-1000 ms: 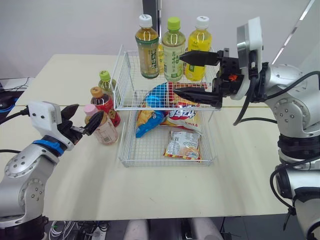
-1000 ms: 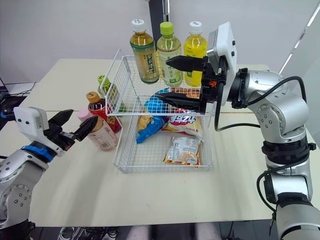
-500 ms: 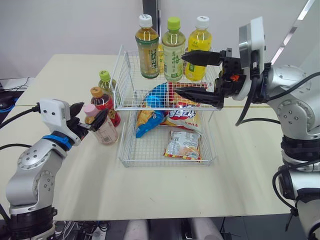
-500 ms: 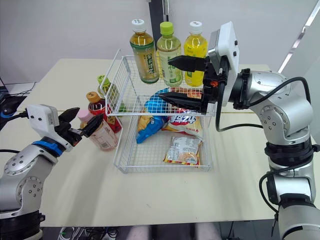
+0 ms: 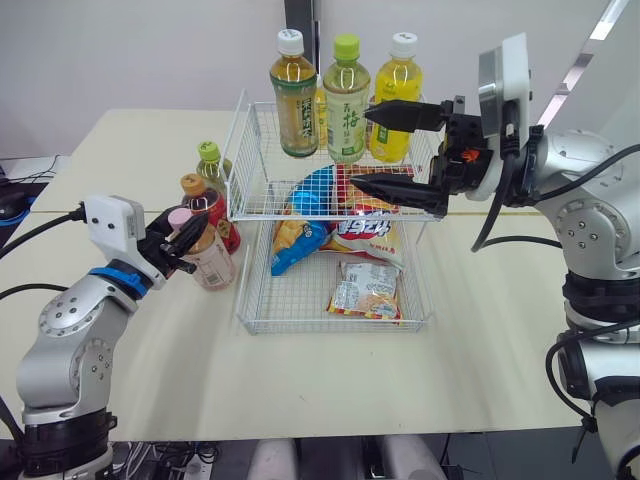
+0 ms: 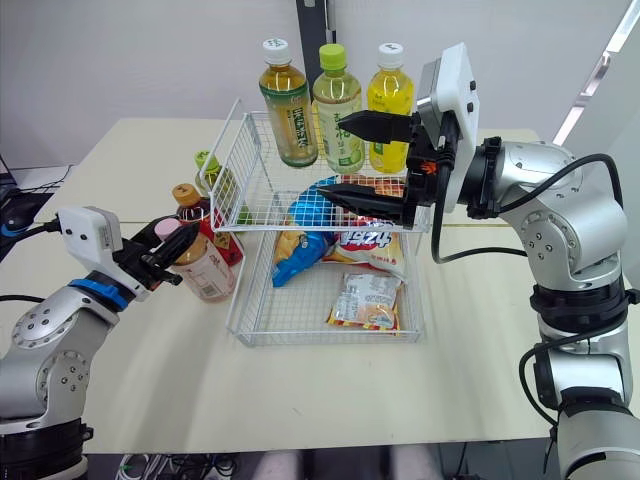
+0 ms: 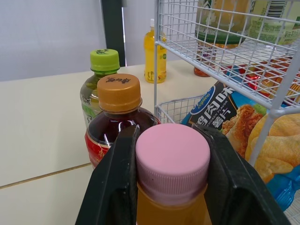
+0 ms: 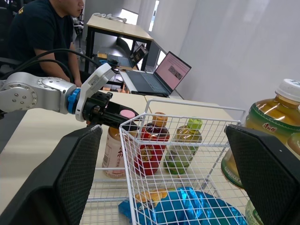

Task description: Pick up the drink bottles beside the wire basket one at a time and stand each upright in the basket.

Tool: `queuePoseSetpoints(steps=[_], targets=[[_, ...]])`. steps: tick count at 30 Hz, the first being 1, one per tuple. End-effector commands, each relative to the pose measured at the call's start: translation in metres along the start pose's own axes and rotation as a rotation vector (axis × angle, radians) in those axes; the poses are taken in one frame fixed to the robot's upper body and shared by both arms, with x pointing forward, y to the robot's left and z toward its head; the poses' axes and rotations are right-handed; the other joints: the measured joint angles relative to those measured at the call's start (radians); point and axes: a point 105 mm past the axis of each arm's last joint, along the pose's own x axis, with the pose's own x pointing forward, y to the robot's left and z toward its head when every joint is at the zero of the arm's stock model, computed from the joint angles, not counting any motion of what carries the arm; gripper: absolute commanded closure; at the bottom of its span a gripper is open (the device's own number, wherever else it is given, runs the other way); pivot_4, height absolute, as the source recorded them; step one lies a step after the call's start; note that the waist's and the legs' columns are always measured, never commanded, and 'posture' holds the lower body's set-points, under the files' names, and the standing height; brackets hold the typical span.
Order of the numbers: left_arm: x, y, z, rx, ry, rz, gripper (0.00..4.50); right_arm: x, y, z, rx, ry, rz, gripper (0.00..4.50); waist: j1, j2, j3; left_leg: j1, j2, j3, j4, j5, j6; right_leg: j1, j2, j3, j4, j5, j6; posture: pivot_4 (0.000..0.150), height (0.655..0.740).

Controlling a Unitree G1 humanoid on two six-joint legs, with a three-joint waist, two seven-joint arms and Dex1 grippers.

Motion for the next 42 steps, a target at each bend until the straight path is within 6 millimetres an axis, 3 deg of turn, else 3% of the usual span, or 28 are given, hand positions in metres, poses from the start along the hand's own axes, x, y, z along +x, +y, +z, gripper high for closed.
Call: queuePoseSetpoints(steps=[1, 5, 15, 18, 24, 28, 37, 42], targets=[[-0.011, 0.015, 0.013, -0.009, -0.035, 0.049, 3.13, -0.005, 0.0, 0.013, -0.046, -0.035, -0.008, 0.0, -0.001, 0.0, 0.0, 0.0, 0.0, 0.0, 0.0, 0.0, 0.0, 0.0, 0.0, 0.0, 0.0, 0.0, 0.0, 0.15, 0.74], [-0.016, 0.014, 0.041, -0.005, -0.077, -0.005, 3.13, -0.004, -0.002, 0.013, -0.046, -0.04, -0.007, 0.0, -0.002, 0.0, 0.0, 0.0, 0.001, 0.0, 0.0, 0.0, 0.0, 0.0, 0.0, 0.0, 0.0, 0.0, 0.0, 0.15, 0.74], [-0.041, 0.021, 0.149, 0.062, -0.064, -0.204, 3.13, -0.001, -0.006, 0.013, -0.056, -0.053, 0.006, 0.0, 0.001, -0.001, 0.002, -0.002, -0.001, -0.001, -0.001, 0.0, 0.0, -0.001, 0.0, -0.002, -0.002, -0.003, 0.005, 0.15, 0.74], [-0.048, 0.014, 0.184, 0.101, -0.061, -0.3, 3.13, -0.001, -0.007, 0.014, -0.058, -0.061, 0.005, 0.0, 0.0, -0.001, 0.003, -0.002, 0.0, -0.002, -0.001, 0.0, 0.0, -0.001, 0.0, -0.002, -0.002, -0.003, 0.005, 0.15, 0.74], [-0.041, 0.007, 0.222, 0.155, -0.107, -0.43, 3.13, -0.003, -0.008, 0.013, -0.052, -0.067, -0.009, 0.0, 0.004, 0.0, 0.004, -0.002, -0.001, -0.001, -0.002, 0.0, 0.0, -0.002, 0.0, -0.002, -0.002, -0.003, 0.005, 0.15, 0.74], [-0.025, -0.016, 0.246, 0.163, -0.171, -0.578, 3.13, -0.01, -0.009, 0.017, -0.039, -0.069, -0.027, 0.0, 0.009, -0.001, 0.005, -0.003, -0.001, -0.002, -0.001, 0.0, 0.0, -0.001, 0.0, -0.004, -0.002, -0.003, 0.006, 0.15, 0.74], [0.027, -0.077, 0.263, 0.15, -0.262, -0.884, 3.13, -0.032, -0.012, 0.02, -0.102, -0.01, -0.177, 0.0, 0.006, 0.0, 0.006, -0.005, -0.002, -0.002, -0.001, 0.0, 0.0, -0.002, 0.0, -0.003, -0.002, -0.004, 0.007, 0.15, 0.74], [0.061, -0.115, 0.242, 0.167, -0.277, -0.99, 3.13, -0.045, -0.005, 0.02, -0.11, 0.031, -0.253, 0.0, 0.001, 0.002, 0.006, -0.005, -0.002, 0.0, -0.001, 0.0, 0.0, -0.003, 0.0, -0.001, -0.001, -0.003, 0.005, 0.15, 0.74]])
